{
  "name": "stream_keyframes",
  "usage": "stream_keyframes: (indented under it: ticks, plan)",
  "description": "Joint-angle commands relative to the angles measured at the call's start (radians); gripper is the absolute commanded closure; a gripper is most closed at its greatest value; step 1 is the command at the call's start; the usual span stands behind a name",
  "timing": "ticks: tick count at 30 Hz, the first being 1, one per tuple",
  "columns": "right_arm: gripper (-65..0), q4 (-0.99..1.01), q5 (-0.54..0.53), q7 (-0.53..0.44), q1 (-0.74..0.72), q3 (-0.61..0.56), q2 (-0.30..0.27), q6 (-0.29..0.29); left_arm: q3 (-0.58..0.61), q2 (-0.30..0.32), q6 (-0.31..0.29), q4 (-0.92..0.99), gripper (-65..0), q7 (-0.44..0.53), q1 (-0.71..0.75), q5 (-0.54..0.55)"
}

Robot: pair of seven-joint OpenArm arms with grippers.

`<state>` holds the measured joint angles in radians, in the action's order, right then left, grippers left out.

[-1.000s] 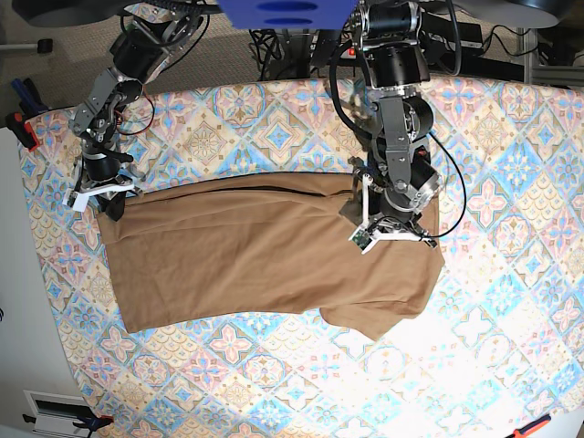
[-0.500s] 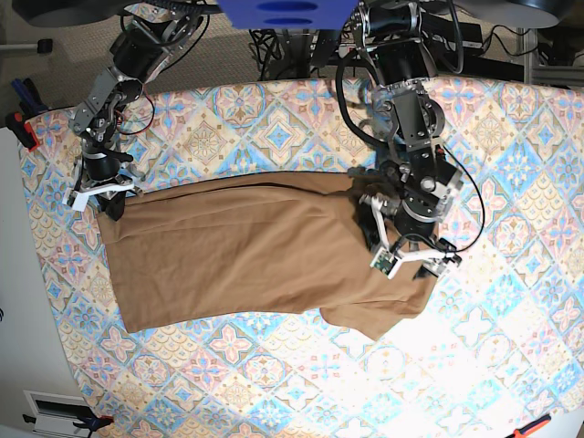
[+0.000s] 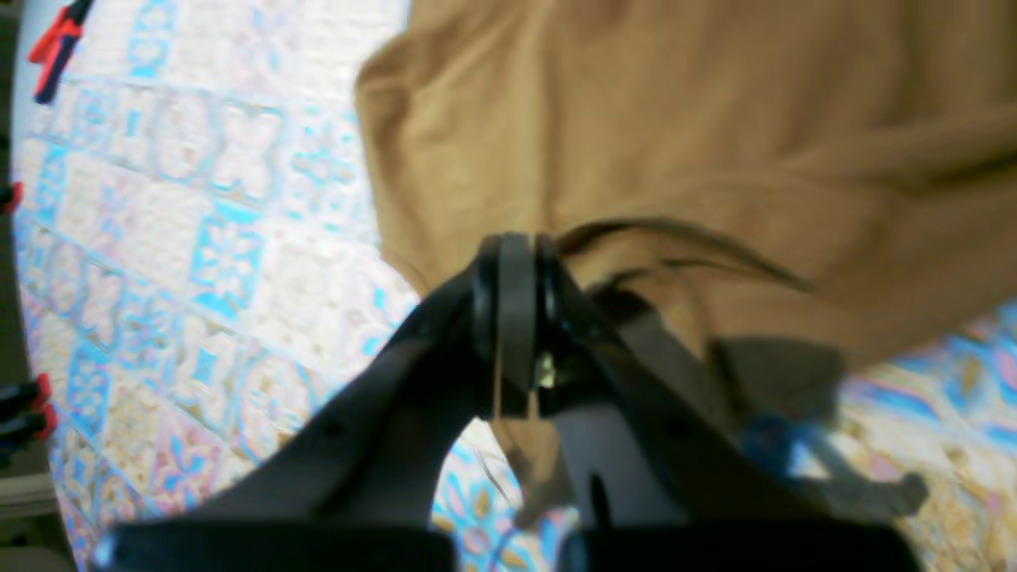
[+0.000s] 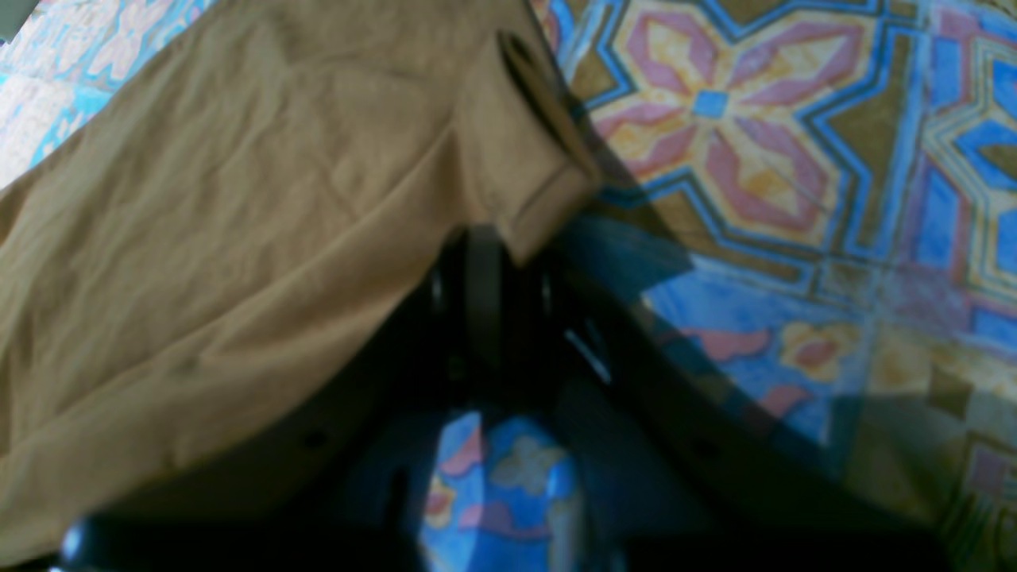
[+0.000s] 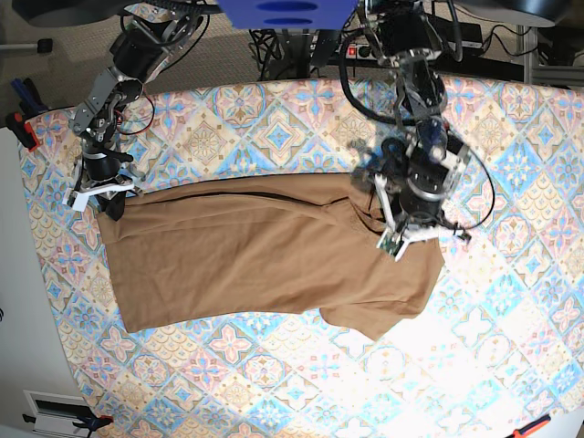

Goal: Layout the t-shirt on the table in an organized manner, then fold the t-shirt properly
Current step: 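Pull the left gripper back toward the shirt edge, smoothing the fabric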

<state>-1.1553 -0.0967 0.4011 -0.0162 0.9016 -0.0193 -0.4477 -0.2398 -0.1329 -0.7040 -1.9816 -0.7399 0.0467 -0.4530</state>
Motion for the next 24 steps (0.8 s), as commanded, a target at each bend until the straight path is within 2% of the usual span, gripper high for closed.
stream_keyframes:
  ticks: [1,2,6,8,10,13,18,22,24]
  plan:
    - [0.0,0.019,0.096,0.129,0.031,0.007,-0.001,0.071,0.017,-0.004,0.006,-0.003,0.0,0.021,-0.034,0.009]
    - [0.0,0.019,0.096,0.129,0.031,0.007,-0.001,0.071,0.020,-0.004,0.006,0.011,0.0,0.021,-0.043,0.009]
    - [0.0,0.019,0.096,0.129,0.042,0.007,-0.001,0.071,0.023,-0.011,0.006,-0.018,-20.4,0.021,-0.034,0.009]
    - [0.0,0.018,0.096,0.129,0.058,0.007,-0.001,0.071,0.023,-0.018,0.006,-0.061,-24.5,0.019,0.032,0.012]
    - [0.0,0.018,0.096,0.129,0.061,0.007,-0.001,0.071,0.047,-0.018,0.006,-0.103,-18.5,0.024,0.120,0.012]
    - [0.0,0.018,0.096,0.129,0.063,0.007,-0.001,0.071,0.056,-0.017,0.006,-0.115,0.0,0.026,0.215,0.016]
    - [0.0,0.018,0.096,0.129,0.058,0.007,-0.001,0.071,0.035,-0.017,0.006,-0.109,0.0,0.026,0.302,0.018]
    - [0.0,0.018,0.096,0.129,0.058,0.007,-0.001,0.071,0.035,-0.015,0.006,-0.083,0.0,0.027,0.301,0.015]
    - [0.0,0.018,0.096,0.129,0.058,0.007,-0.001,0.071,0.044,0.019,0.006,-0.049,0.0,0.026,0.287,0.010]
